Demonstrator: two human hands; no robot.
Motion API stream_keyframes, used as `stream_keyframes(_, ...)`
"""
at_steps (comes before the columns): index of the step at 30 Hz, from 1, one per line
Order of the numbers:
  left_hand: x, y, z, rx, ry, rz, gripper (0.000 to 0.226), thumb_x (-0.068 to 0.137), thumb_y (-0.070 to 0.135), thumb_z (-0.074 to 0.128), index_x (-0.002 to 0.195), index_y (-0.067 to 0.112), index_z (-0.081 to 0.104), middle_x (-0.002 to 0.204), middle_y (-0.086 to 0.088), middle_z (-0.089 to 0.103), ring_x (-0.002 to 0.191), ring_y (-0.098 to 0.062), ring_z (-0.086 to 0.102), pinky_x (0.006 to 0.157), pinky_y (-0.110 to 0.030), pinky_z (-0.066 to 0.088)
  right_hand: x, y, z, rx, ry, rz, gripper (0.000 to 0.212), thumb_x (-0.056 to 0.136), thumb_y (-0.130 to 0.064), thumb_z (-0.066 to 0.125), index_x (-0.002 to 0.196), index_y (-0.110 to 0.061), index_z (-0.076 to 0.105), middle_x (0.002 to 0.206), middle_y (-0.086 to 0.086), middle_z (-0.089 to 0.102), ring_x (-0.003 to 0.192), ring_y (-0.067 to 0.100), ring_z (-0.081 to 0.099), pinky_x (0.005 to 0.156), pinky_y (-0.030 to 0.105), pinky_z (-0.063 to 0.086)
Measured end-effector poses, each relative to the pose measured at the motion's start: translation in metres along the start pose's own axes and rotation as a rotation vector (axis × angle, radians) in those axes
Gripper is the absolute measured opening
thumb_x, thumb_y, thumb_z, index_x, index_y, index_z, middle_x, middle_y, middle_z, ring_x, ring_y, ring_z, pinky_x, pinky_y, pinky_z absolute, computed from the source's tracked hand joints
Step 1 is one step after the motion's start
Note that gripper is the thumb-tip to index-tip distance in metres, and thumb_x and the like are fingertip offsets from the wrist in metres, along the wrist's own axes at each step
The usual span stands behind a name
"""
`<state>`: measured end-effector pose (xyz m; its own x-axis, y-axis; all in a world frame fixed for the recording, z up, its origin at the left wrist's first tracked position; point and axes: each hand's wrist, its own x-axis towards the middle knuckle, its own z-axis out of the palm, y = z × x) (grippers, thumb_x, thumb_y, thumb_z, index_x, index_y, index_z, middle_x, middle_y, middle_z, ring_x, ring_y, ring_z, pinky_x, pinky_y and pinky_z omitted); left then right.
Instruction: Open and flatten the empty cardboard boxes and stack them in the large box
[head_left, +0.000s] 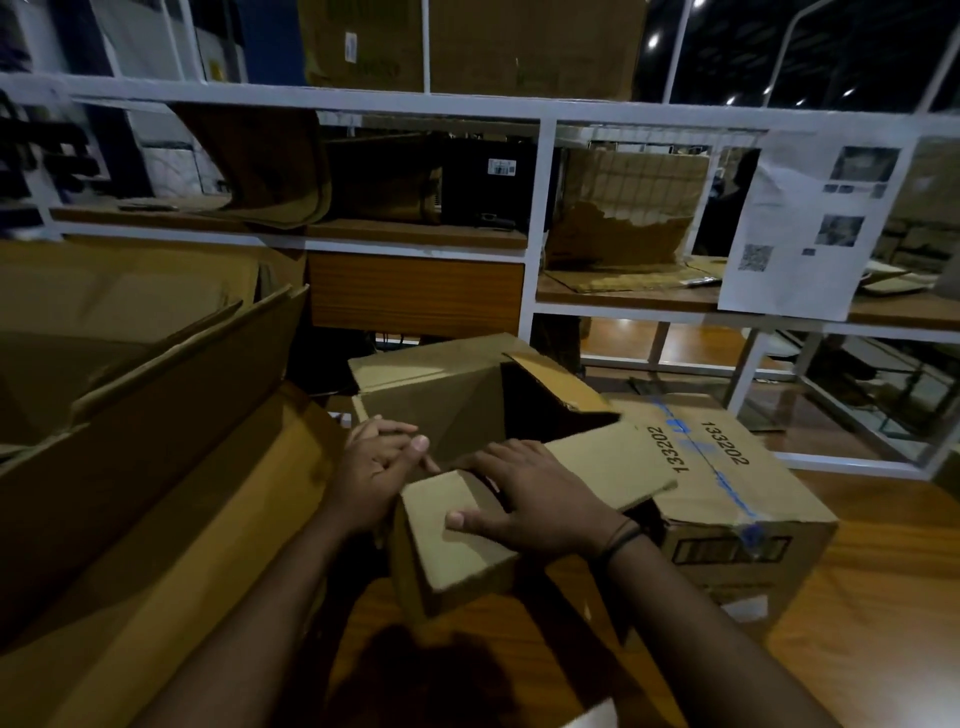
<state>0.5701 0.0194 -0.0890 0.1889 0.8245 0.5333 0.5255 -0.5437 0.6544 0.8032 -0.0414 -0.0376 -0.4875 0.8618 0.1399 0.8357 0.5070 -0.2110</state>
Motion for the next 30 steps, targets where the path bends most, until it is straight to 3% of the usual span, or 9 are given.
stream_keyframes(4,0.011,-0.025,-0.033,-0.042,-0.161,-0.057,0.046,0.090,0.067,0.044,0.081,0.039,0.079,0.115,0.015,0.067,0.126,0.008,0.046,0.103,-0.038,0.035,-0.006,0.010,-0.011,-0.030,0.000,0.133,0.078,0.081,-0.081,0.060,0.142,-0.034,0.048,0.132,-0.010,0.054,0.106,0.006,0.037,0.087,0.030,0.031)
stream_keyframes(10,0.025,-0.009,-0.049,0.152,-0.373,-0.149,0.071,0.083,0.088,0.041,0.093,0.030,0.082,0.120,0.019,0.067,0.131,-0.003,0.045,0.114,-0.045,0.031,-0.003,0.014,0.026,-0.242,0.230,0.213,0.065,0.085,-0.072,0.063,0.131,-0.026,0.054,0.125,-0.004,0.061,0.114,0.016,0.054,0.105,0.038,0.037)
stream_keyframes(13,0.024,0.015,-0.026,0.576,-0.412,-0.115,0.081,0.088,0.089,0.022,0.080,0.029,0.076,0.090,0.011,0.072,0.094,-0.001,0.061,0.121,-0.050,0.017,0.004,0.003,0.033,-0.228,0.293,0.238,0.064,0.086,-0.069,0.064,0.131,-0.023,0.055,0.126,-0.002,0.061,0.117,0.018,0.055,0.107,0.040,0.036)
stream_keyframes(15,0.018,0.028,-0.007,0.754,-0.291,-0.086,0.086,0.089,0.088,0.015,0.062,0.024,0.064,0.061,0.008,0.061,0.063,-0.003,0.056,0.114,-0.045,0.034,0.008,0.003,0.034,-0.242,0.287,0.238,0.066,0.087,-0.069,0.063,0.134,-0.024,0.053,0.129,0.000,0.060,0.120,0.019,0.054,0.106,0.040,0.037)
stream_keyframes(17,0.014,0.028,0.000,0.769,-0.178,-0.070,0.085,0.089,0.089,0.016,0.055,0.022,0.057,0.052,0.008,0.052,0.051,-0.006,0.049,0.097,-0.040,0.048,0.009,0.006,0.034,-0.242,0.257,0.239,0.071,0.086,-0.074,0.059,0.138,-0.025,0.050,0.135,0.000,0.058,0.124,0.020,0.052,0.109,0.041,0.036)
stream_keyframes(20,0.016,0.018,-0.005,0.712,-0.164,-0.021,0.090,0.088,0.091,0.016,0.052,0.020,0.058,0.048,0.007,0.052,0.047,-0.009,0.050,0.088,-0.037,0.049,0.005,0.019,0.034,-0.228,0.227,0.352,0.094,0.079,-0.092,0.045,0.148,-0.029,0.041,0.161,0.006,0.036,0.150,0.032,0.027,0.125,0.055,0.008)
stream_keyframes(23,0.020,0.011,-0.010,0.684,-0.157,0.013,0.094,0.086,0.092,0.017,0.051,0.017,0.061,0.047,0.005,0.054,0.046,-0.012,0.053,0.084,-0.035,0.050,-0.005,0.034,0.031,-0.214,0.321,0.532,0.119,0.066,-0.106,0.030,0.158,-0.030,0.029,0.173,0.011,-0.002,0.155,0.040,-0.018,0.118,0.058,-0.020)
stream_keyframes(25,0.022,0.006,-0.014,0.672,-0.147,0.006,0.095,0.085,0.094,0.018,0.051,0.017,0.062,0.046,0.006,0.052,0.045,-0.012,0.051,0.082,-0.034,0.049,-0.011,0.038,0.027,-0.199,0.292,0.630,0.127,0.061,-0.108,0.027,0.161,-0.030,0.023,0.171,0.015,-0.010,0.154,0.044,-0.018,0.120,0.062,-0.015)
stream_keyframes(30,0.023,0.003,-0.028,0.570,-0.200,-0.076,0.087,0.084,0.094,0.024,0.058,0.024,0.069,0.048,0.006,0.057,0.049,-0.007,0.055,0.078,-0.034,0.042,-0.018,0.029,0.015,-0.144,0.259,0.670,0.123,0.060,-0.106,0.033,0.157,-0.030,0.029,0.171,0.018,0.002,0.155,0.041,0.005,0.123,0.059,0.008)
